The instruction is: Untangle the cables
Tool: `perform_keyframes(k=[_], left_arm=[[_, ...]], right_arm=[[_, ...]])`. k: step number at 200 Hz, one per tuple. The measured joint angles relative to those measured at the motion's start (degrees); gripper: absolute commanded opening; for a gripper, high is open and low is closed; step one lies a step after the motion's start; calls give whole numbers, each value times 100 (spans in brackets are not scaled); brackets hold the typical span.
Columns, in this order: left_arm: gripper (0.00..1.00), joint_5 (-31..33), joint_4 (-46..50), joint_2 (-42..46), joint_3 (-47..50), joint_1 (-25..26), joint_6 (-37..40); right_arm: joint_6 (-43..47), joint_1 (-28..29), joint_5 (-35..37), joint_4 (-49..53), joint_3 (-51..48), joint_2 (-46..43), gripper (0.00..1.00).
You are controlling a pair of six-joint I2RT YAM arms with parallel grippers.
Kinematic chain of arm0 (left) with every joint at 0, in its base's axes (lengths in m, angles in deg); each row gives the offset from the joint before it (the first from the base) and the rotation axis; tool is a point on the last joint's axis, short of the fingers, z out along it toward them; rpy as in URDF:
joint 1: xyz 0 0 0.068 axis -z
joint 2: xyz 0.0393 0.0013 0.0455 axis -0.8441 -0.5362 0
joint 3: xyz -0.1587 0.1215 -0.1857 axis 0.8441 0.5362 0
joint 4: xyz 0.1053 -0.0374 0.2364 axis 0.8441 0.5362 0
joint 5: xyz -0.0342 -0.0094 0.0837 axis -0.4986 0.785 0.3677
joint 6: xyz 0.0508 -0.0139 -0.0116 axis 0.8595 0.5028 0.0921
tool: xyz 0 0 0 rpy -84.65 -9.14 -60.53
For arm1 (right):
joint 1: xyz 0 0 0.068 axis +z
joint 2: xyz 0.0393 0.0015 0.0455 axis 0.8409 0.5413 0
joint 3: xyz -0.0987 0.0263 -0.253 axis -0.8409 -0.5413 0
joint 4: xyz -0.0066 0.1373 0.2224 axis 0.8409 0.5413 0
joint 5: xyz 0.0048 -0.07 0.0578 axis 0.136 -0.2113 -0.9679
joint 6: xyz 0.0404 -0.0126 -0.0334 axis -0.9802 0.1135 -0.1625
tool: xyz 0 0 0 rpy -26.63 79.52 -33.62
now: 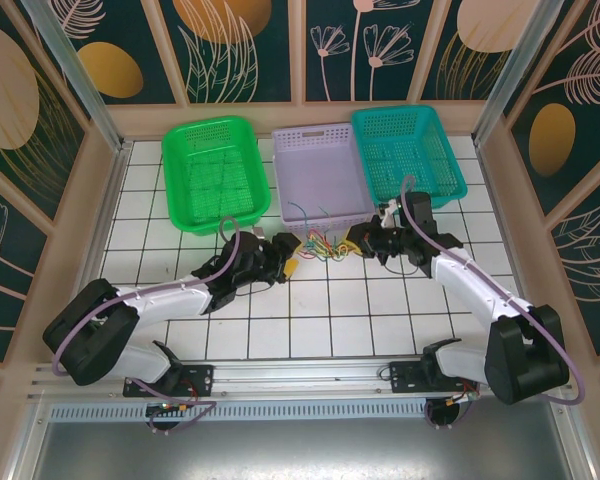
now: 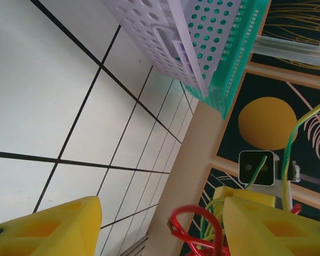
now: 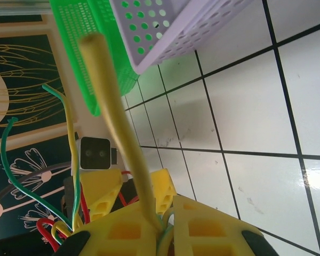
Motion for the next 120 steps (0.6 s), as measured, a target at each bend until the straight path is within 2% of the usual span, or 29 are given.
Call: perform_keyframes(k=[32,41,51,85,120], left_arm=[[36,-17,-133,-28,0,0,-149],[21,-33,-166,-66,0,0,-131],[0,-28,-190,-107,0,0,-146],[0,136,96,-13,-13,0,-52],[0,1187,2153,1204,-356,-85,614]], right_arm=[[-131,20,-2,-50,-136,0,0],[-166,39,-2,-83,-166,0,0],[-216,74,-2,-92,-177,0,0],[-155,105,129,-4,-153,-2,0],[479,-15,1239,1309,273,-11,0]])
